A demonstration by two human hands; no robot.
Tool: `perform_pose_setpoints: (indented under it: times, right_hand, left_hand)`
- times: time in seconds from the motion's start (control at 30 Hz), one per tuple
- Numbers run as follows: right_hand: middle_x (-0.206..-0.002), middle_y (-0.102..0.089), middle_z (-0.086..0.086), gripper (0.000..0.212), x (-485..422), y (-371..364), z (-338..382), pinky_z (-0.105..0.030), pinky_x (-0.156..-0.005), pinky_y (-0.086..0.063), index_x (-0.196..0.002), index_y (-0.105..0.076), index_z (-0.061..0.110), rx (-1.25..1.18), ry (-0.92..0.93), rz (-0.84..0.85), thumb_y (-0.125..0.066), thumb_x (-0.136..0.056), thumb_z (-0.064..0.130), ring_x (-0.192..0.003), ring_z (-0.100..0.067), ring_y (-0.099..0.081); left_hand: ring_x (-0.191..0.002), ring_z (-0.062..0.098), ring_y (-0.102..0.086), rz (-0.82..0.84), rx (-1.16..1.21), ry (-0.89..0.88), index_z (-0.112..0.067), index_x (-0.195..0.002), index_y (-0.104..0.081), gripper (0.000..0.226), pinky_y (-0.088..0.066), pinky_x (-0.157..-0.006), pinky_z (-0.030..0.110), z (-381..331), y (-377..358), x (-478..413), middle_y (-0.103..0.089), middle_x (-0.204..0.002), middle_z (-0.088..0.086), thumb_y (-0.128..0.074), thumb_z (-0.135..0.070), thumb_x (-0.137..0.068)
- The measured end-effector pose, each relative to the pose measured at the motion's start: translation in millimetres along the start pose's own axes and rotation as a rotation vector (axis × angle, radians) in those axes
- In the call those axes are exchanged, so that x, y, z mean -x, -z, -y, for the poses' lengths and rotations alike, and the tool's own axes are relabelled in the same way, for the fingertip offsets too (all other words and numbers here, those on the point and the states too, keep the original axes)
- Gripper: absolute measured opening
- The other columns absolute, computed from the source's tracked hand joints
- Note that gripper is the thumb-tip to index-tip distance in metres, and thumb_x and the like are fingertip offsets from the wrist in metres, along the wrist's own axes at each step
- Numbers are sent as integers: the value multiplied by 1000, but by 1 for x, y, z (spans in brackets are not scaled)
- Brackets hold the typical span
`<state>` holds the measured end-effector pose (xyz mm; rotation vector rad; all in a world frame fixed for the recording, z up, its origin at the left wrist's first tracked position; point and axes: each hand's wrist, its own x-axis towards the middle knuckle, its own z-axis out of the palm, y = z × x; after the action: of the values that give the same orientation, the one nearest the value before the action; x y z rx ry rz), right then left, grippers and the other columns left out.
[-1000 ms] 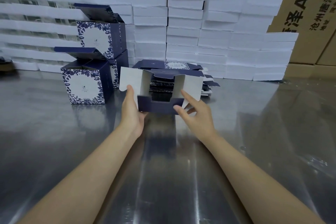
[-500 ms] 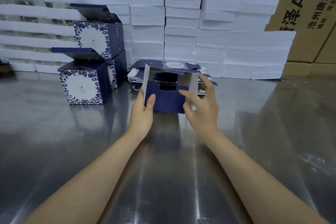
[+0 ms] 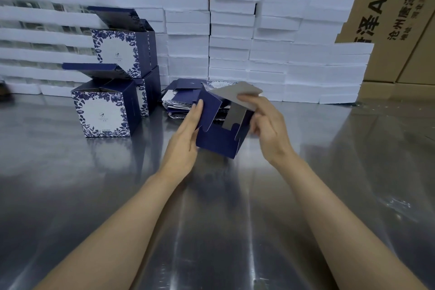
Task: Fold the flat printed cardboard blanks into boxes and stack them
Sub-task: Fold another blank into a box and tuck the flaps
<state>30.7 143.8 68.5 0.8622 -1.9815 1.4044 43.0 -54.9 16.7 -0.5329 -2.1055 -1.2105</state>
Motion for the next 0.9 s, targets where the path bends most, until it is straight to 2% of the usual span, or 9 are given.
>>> perform_pose_setpoints:
  times: [0.07, 0.13, 0.27, 0.33, 0.4, 0.5, 0.63, 0.73, 0.9]
  right_hand:
    - [-97, -57, 28, 51, -3, 1, 0, -21, -68, -44, -117, -59, 34, 14, -22, 7, -39, -82, 2, -66, -5, -47]
    - [-97, -55, 21, 45, 0, -2, -3, -21, -68, -44, -116, -56, 38, 73, 7, -24, -54, -87, 4, -63, -7, -45]
    - [-59, -45, 19, 56, 4, -4, -6, -16, -54, -36, -103, -43, 57, 122, -48, -172, -64, -84, 8, -50, -8, -37]
    - [-69, -56, 14, 49, 4, -5, -1, -25, -56, -40, -103, -34, 49, 43, -31, -207, -60, -86, 11, -51, -12, -43]
    - [-102, -69, 5, 27, 6, -7, 4, -29, -58, -43, -102, -32, 35, -60, 30, -200, -47, -92, 15, -58, -13, -53]
    - [-103, -72, 9, 14, 5, -3, 7, -25, -59, -42, -95, -52, 41, -57, -33, -176, -39, -93, 37, -56, -11, -51]
    - [-124, -62, 22, 14, 3, 4, 2, -32, -87, -41, -84, -61, 30, 312, 4, -195, -63, -80, 43, -95, -10, -52]
    - [-154, -30, 9, 33, 8, -2, -8, -39, -111, -25, -109, -61, 24, 368, 6, -68, -75, -80, 28, -137, -14, -32]
    - [-151, -25, -1, 53, 9, -8, -12, -37, -114, -30, -130, -53, 19, 201, -51, -97, -76, -82, 18, -141, -16, -28]
  left_hand:
    - [-134, 3, -40, 50, -144, -65, -56, -145, -10, 91, -39, -102, 13, 1, 5, 0, -17, -162, -4, -39, 14, -94]
    - [-123, 14, -50, 108, -249, -114, -62, -143, -8, 94, -51, -93, 35, 0, 10, -1, -7, -162, -16, -44, 9, -95]
    - [-104, 18, -63, 225, -307, -160, -62, -143, -14, 82, -56, -80, 43, -4, 13, -2, 2, -159, -26, -67, -41, -85]
    - [-109, 25, -62, 215, -406, -169, -50, -148, -15, 96, -57, -74, 43, 0, 6, -2, -1, -162, -17, -78, -28, -79]
    - [-110, 30, -61, 176, -450, -156, -40, -149, -15, 95, -56, -67, 42, 1, 0, -1, -8, -163, -8, -76, -12, -81]
    - [-109, 30, -61, 160, -441, -166, -40, -149, -14, 94, -54, -65, 38, 7, 0, 0, -12, -163, -7, -73, -8, -83]
    - [-124, 11, -50, 124, -279, -135, -47, -149, -15, 94, -56, -81, 39, 6, -1, 2, -12, -160, -13, -75, -15, -84]
    - [-116, 1, -50, 109, -171, -54, -61, -143, -16, 95, -55, -85, 34, -1, 0, 1, -8, -153, -33, -77, -21, -82]
    - [-111, -4, -54, 146, -174, -33, -68, -138, -16, 98, -55, -84, 31, -4, 2, 1, -7, -145, -47, -80, -24, -79]
